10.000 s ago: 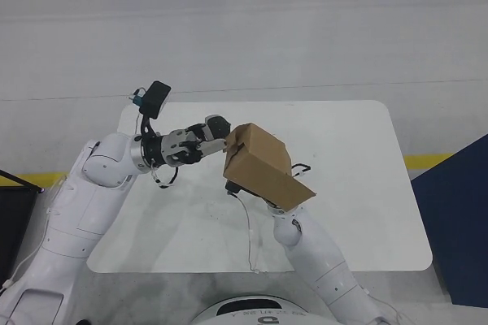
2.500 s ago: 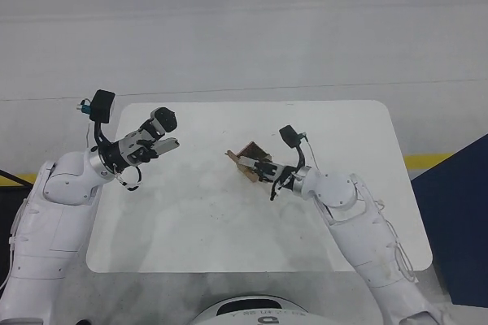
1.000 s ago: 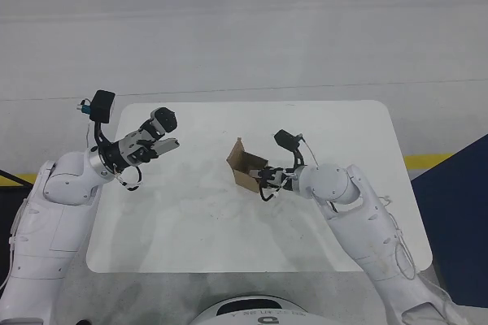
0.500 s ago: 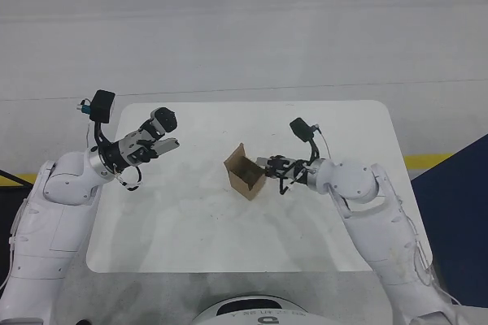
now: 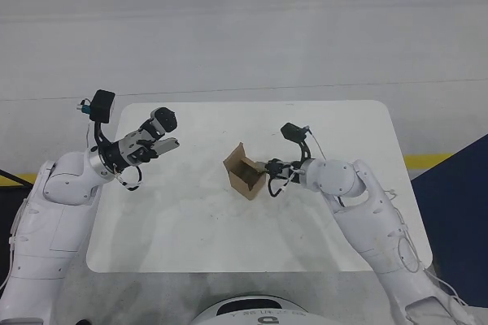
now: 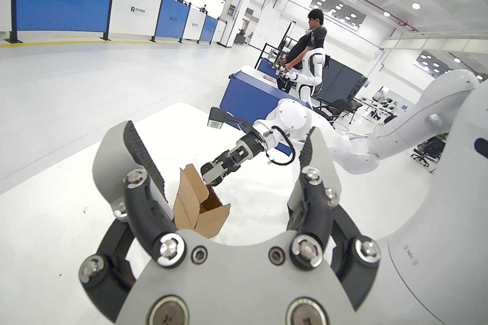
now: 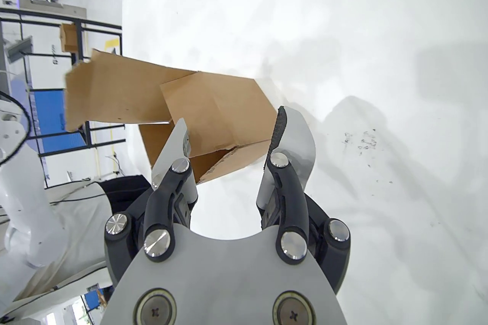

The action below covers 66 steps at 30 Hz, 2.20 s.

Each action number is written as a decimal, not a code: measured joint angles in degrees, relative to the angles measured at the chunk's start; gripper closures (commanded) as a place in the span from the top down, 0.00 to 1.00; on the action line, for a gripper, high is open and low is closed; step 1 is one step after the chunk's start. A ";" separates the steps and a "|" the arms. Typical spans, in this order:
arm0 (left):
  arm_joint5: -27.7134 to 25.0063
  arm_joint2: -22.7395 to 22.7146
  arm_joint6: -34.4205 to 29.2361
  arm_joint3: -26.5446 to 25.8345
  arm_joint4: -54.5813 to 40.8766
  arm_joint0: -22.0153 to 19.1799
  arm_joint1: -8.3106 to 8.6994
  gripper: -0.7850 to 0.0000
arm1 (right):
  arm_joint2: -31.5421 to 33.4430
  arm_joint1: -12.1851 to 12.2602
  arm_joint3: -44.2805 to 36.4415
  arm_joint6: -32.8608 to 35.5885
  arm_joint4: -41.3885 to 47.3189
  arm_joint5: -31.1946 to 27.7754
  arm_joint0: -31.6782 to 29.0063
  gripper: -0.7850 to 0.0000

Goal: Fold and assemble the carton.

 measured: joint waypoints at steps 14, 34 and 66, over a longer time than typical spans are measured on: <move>0.00 0.00 0.00 0.00 0.00 0.00 0.00 1.00 | -4.16 -0.39 3.66 1.22 -1.17 -0.42 4.03 0.13; 0.00 0.00 0.00 0.00 0.00 0.00 0.00 1.00 | 1.14 2.38 -11.26 3.66 -19.53 13.32 -2.69 0.00; 7.69 8.66 -19.46 -13.20 25.59 -1.00 4.98 1.00 | 20.93 3.41 -21.46 -10.86 2.31 -0.69 -21.84 0.47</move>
